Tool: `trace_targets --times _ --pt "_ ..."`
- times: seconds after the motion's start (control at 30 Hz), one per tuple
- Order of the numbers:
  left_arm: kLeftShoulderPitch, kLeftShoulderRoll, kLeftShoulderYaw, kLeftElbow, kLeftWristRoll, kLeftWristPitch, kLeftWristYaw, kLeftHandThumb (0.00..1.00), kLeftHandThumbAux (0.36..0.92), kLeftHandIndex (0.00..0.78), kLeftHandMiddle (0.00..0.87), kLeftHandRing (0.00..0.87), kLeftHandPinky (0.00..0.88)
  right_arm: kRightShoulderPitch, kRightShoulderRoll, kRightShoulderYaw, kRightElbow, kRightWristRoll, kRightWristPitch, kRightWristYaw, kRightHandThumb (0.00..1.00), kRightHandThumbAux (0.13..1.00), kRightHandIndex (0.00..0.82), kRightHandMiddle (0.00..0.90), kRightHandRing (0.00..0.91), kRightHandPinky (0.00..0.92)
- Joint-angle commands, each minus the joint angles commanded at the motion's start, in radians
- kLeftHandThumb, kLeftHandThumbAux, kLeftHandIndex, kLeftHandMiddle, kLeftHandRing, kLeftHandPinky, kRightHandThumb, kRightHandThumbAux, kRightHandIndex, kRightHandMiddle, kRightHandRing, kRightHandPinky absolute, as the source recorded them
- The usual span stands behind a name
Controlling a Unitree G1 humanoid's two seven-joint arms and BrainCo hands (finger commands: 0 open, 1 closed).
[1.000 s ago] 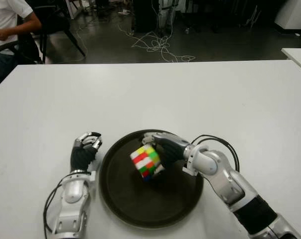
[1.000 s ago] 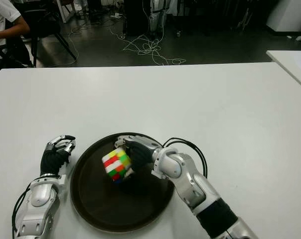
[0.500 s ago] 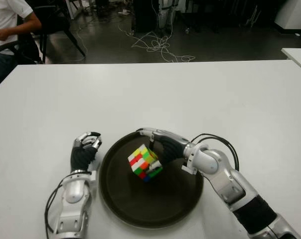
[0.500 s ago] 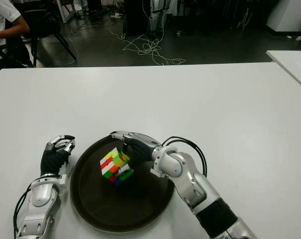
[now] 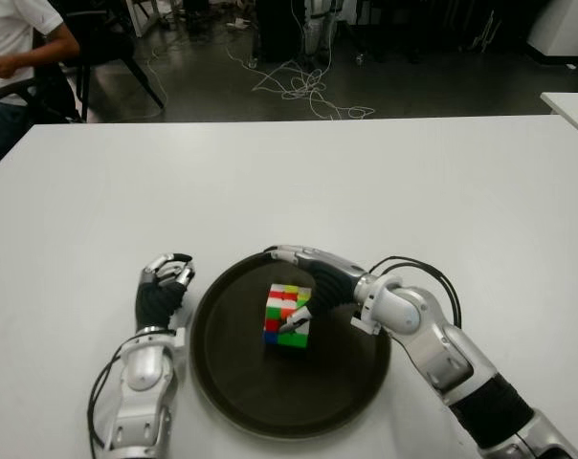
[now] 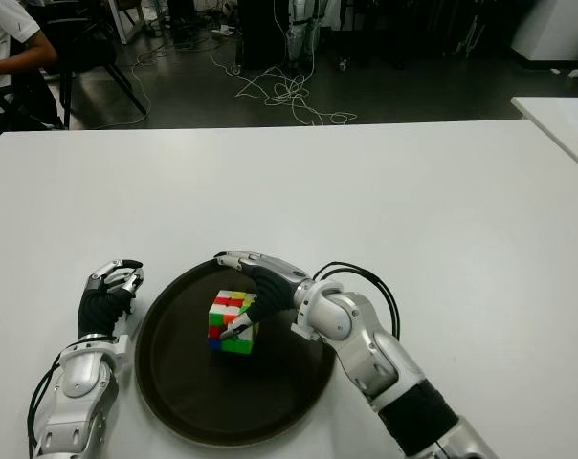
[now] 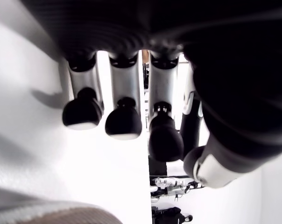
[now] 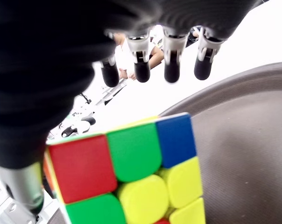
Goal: Pick up the Rubik's Cube and put it in the plate
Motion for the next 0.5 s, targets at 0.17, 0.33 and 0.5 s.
trace_targets --times 0.17,0.33,0.5 --pt "0.003 -0.002 -0.001 -0.006 -0.006 -0.003 -0.004 0.711 0.705 0.444 0.808 0.832 0.832 -0.001 -0.003 -0.001 0.007 -0.001 -0.014 -0.009 0.0 0.673 0.0 0.0 0.0 0.0" --pt "0.008 0.0 -0.005 -0.014 -0.011 -0.006 -0.013 0.711 0.704 0.444 0.807 0.833 0.833 -0.004 -0.01 -0.005 0.004 -0.004 -0.022 -0.011 0.0 0.692 0.0 0.0 0.0 0.0" --pt "0.01 -0.002 -0.008 -0.014 -0.011 -0.011 -0.011 0.71 0.705 0.444 0.806 0.832 0.831 -0.001 -0.029 -0.024 -0.024 -0.008 -0.012 -0.011 0.0 0.705 0.0 0.0 0.0 0.0"
